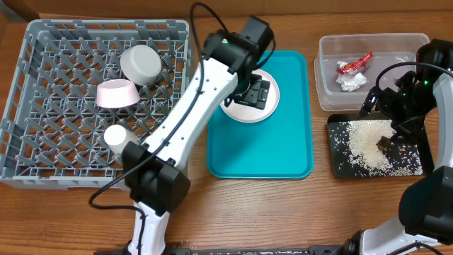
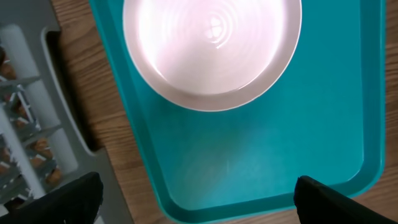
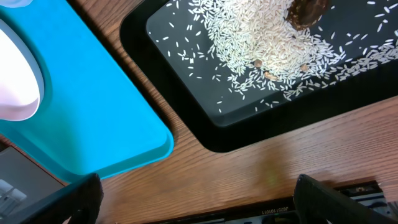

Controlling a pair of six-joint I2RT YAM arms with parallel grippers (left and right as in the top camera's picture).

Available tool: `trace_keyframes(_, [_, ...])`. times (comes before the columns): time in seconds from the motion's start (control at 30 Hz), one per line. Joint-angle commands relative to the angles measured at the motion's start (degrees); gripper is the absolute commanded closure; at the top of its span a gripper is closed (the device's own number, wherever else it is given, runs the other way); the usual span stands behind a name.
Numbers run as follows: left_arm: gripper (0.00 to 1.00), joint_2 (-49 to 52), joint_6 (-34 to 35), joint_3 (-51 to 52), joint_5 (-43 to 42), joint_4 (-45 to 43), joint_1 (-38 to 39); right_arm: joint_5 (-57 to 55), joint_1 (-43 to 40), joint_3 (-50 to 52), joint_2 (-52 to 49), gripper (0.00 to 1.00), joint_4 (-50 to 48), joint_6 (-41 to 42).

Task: Sort waste into correct bins and load items into the dishwasher
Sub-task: 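Reach the left gripper to the tray and grip the white plate's rim, then lift the white plate off the tray with the left gripper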

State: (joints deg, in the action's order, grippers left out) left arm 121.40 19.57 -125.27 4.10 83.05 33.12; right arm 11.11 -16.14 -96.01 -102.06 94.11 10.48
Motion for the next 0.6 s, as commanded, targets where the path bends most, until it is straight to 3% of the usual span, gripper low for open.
trace_keyframes(0.0, [0.00,4.0,1.0,-0.5,2.1,-1.7,2.2,-0.6,-0.4,-0.8,1.9,0.00,-0.1,0.2])
trace_keyframes(0.43, [0.00,15.2,-0.3,-0.5,2.5,-11.1,5.4,-0.6,-0.4,-0.8,1.9,0.00,0.1,0.2])
trace_keyframes(0.57, [0.04,19.6,-0.3,-0.5,2.2,-11.2,5.6,-0.6,-0.4,-0.8,1.9,0.00,0.2,0.2])
